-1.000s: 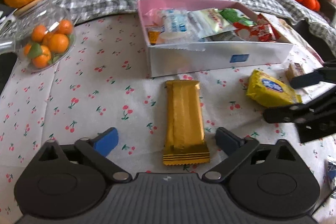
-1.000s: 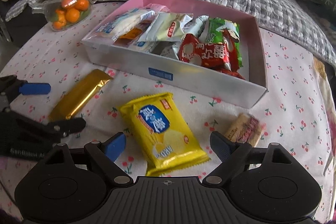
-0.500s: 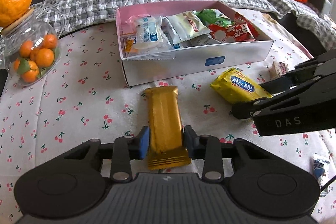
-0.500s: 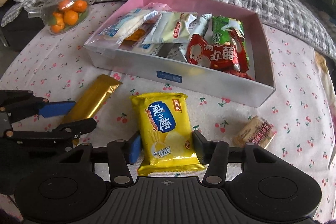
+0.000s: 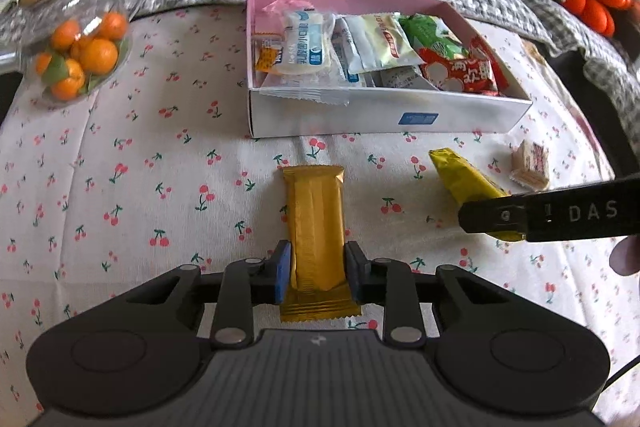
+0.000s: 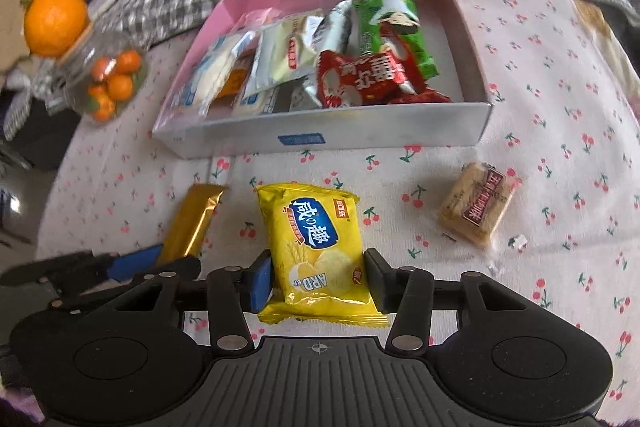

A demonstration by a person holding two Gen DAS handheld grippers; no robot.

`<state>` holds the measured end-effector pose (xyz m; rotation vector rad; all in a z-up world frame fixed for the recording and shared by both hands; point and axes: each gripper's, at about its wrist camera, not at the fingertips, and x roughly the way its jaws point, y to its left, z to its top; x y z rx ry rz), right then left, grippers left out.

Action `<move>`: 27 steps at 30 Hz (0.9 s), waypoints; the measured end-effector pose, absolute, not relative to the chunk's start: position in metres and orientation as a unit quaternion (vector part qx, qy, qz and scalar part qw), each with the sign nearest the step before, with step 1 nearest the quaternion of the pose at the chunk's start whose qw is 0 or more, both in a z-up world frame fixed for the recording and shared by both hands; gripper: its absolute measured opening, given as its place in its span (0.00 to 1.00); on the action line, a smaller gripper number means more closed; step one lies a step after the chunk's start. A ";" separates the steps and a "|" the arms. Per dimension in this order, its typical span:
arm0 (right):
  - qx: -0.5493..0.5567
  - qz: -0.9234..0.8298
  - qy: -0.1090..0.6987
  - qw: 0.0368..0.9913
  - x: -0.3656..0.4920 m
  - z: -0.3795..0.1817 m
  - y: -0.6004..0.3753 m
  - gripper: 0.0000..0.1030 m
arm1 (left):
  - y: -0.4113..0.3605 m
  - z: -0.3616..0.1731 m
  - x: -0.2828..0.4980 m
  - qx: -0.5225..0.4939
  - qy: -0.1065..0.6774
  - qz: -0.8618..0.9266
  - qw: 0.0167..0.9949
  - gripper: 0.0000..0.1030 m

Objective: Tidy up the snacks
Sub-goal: 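Grasp gold bar with left tool while right tool grasps yellow chip bag, then carry both snacks over box and open both tools to drop them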

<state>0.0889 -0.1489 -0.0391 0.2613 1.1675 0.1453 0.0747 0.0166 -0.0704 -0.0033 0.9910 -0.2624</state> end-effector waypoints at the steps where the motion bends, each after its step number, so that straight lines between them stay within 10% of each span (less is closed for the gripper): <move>1: 0.130 0.068 0.549 0.823 0.090 -0.039 -0.151 0.45 | 0.018 -0.069 0.075 -0.007 0.475 -0.126 0.871 0.25; 27: 0.232 0.005 0.467 0.853 0.117 0.006 -0.217 0.45 | 0.012 -0.029 0.075 -0.092 0.443 -0.168 0.876 0.25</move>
